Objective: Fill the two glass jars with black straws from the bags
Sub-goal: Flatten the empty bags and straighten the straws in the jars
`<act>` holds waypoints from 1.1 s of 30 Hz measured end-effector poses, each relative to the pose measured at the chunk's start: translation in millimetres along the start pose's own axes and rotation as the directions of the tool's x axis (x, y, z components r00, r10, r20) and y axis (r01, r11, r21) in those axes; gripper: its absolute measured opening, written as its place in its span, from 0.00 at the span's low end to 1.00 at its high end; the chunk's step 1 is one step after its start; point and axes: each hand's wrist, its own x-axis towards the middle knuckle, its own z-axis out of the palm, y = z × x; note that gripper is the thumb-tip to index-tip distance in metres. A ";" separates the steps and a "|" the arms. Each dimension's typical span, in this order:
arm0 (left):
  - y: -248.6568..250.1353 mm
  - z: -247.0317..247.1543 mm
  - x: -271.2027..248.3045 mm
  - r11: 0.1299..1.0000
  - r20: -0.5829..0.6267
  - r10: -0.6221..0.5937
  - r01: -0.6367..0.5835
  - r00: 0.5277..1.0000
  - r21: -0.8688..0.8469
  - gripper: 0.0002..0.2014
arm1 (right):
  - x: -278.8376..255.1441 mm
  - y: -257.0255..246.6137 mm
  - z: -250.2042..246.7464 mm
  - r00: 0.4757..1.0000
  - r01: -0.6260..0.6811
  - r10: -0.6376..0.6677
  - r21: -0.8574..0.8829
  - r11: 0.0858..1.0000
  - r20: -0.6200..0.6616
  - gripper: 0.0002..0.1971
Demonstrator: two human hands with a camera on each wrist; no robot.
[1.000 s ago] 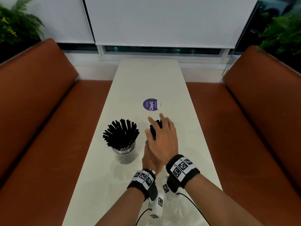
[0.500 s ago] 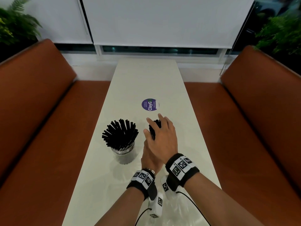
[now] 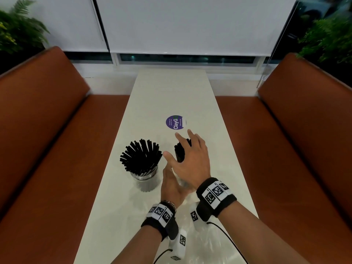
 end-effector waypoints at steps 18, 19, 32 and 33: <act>-30.6 -137.2 -33.4 0.966 -0.237 -0.164 0.107 0.958 -0.237 0.68 | -94.4 -16.0 -46.5 0.987 0.100 -0.138 0.368 0.924 0.079 0.46; -28.3 -139.8 -25.8 0.970 -0.225 -0.144 0.092 0.964 -0.226 0.74 | -96.7 -26.5 -33.8 0.980 0.082 -0.142 0.373 0.924 0.137 0.52; -36.4 -139.8 13.0 0.992 -0.048 0.044 -0.049 0.998 -0.117 0.47 | -21.1 -76.8 59.9 0.990 -0.087 0.046 0.319 0.944 0.134 0.71; -37.1 -140.2 13.9 0.990 -0.049 0.030 -0.037 0.998 -0.133 0.46 | -16.1 -77.6 61.3 0.992 -0.061 0.026 0.288 0.956 0.121 0.69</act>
